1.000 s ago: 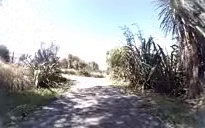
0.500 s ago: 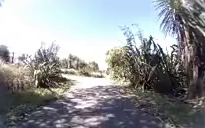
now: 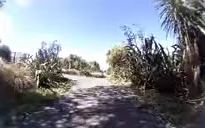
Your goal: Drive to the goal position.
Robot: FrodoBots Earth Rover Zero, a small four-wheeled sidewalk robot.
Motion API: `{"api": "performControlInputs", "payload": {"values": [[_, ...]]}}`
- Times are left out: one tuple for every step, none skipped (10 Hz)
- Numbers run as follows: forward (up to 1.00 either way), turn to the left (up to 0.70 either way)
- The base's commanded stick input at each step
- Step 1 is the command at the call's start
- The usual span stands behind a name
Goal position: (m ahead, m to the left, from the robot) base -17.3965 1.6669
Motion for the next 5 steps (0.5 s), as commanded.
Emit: {"api": "performControlInputs", "payload": {"values": [[0.00,0.85],[0.00,0.85],[0.00,0.85],[0.00,0.85],[0.00,0.85]]}}
